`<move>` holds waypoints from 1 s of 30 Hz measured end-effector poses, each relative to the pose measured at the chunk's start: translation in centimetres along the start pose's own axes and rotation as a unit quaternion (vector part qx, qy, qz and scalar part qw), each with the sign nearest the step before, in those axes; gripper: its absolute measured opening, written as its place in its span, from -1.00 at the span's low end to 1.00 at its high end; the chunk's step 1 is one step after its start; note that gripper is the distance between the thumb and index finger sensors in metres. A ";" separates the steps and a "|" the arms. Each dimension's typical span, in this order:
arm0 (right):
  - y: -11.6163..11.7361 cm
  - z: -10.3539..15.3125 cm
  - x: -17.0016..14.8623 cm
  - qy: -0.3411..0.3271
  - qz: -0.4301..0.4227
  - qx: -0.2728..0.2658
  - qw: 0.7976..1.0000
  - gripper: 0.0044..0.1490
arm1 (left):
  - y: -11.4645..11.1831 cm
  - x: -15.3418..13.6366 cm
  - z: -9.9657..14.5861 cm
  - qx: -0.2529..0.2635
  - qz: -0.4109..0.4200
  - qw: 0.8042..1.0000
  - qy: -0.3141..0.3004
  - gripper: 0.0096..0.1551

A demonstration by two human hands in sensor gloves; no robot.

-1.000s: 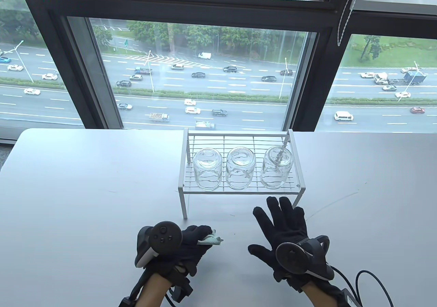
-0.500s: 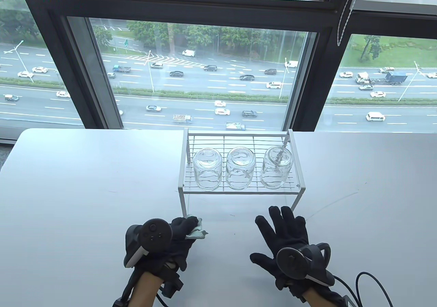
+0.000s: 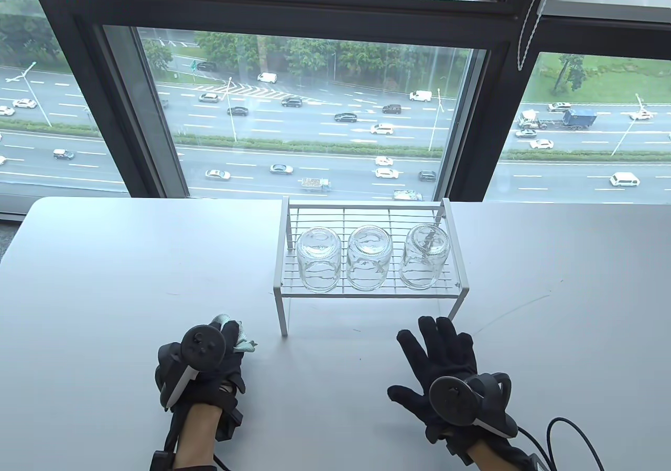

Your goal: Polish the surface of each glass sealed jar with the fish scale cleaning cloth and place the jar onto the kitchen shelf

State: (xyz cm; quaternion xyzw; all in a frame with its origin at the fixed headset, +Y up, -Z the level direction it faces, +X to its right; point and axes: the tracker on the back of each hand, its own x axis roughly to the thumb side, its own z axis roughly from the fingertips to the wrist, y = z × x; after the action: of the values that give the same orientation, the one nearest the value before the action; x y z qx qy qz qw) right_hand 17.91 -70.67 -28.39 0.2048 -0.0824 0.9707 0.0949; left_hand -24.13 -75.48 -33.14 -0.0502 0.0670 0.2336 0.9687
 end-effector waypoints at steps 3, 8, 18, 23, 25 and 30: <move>-0.1 0.0 0.0 0.002 -0.002 0.003 1.000 0.18 | -0.8 -0.7 -0.4 -0.018 -0.006 1.000 0.017 -0.25; -0.1 0.0 -0.1 0.003 -0.005 0.006 1.000 0.18 | -1.9 -1.8 -0.7 -0.174 -0.017 0.981 0.084 -0.05; 0.0 -0.1 -0.2 0.006 -0.006 0.014 1.000 0.18 | -2.2 -2.0 -0.4 -0.245 -0.012 0.963 0.107 0.26; 0.0 -0.1 -0.2 0.006 -0.009 0.013 1.000 0.21 | -1.0 -1.5 0.2 -0.251 0.005 0.962 0.108 0.29; 0.0 -0.1 -0.2 0.005 -0.008 0.013 1.000 0.21 | -0.1 -1.1 0.7 -0.226 0.009 0.969 0.099 0.24; 0.0 -0.2 -0.2 0.004 -0.010 0.013 1.000 0.20 | 2.1 0.6 2.1 -0.147 0.016 0.988 0.050 0.09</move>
State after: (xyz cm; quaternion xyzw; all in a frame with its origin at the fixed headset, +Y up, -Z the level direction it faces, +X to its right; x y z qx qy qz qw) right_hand 18.02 -70.64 -28.61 0.2033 -0.0674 0.9714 0.1028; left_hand -24.34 -73.10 -31.29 -0.2026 0.0814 0.2539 0.9422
